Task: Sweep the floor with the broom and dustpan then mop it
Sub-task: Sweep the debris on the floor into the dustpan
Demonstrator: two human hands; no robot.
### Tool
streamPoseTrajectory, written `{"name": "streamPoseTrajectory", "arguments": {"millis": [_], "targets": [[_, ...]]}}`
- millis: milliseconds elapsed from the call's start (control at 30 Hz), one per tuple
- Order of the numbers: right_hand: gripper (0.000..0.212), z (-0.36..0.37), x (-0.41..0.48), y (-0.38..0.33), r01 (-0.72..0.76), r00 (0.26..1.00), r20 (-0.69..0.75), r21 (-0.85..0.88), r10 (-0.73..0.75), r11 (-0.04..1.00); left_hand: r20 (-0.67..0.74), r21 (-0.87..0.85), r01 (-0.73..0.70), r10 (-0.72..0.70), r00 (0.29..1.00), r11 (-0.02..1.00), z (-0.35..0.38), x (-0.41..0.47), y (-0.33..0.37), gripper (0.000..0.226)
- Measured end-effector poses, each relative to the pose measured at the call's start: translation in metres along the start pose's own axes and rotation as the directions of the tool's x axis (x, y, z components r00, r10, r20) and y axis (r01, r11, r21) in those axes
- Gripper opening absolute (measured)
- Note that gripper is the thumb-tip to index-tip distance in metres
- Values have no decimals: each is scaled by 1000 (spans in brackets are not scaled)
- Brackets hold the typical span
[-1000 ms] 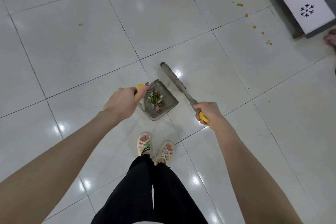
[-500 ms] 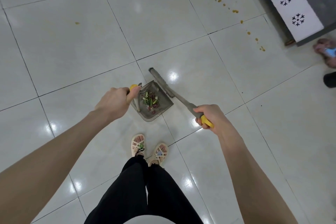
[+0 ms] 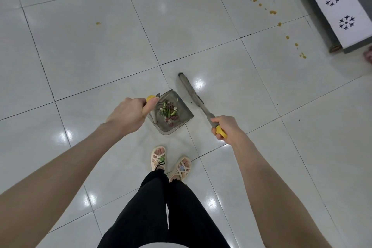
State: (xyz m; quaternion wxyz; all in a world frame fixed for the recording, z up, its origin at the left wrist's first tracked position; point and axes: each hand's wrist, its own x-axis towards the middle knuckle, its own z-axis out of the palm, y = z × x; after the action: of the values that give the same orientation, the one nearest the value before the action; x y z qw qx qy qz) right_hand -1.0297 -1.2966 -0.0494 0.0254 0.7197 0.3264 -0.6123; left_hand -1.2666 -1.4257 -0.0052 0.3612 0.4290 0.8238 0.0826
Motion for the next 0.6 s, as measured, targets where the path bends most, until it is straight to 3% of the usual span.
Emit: {"name": "streamPoseTrajectory", "arguments": {"millis": [167, 600], "targets": [[6, -1, -19, 9, -47, 995, 85, -20, 49, 999, -7, -5, 26, -26, 1000, 1000, 1, 1, 5, 60], [4, -24, -16, 3, 62, 997, -46, -30, -63, 998, -2, -14, 14, -14, 1000, 1000, 1, -13, 0, 58]]}}
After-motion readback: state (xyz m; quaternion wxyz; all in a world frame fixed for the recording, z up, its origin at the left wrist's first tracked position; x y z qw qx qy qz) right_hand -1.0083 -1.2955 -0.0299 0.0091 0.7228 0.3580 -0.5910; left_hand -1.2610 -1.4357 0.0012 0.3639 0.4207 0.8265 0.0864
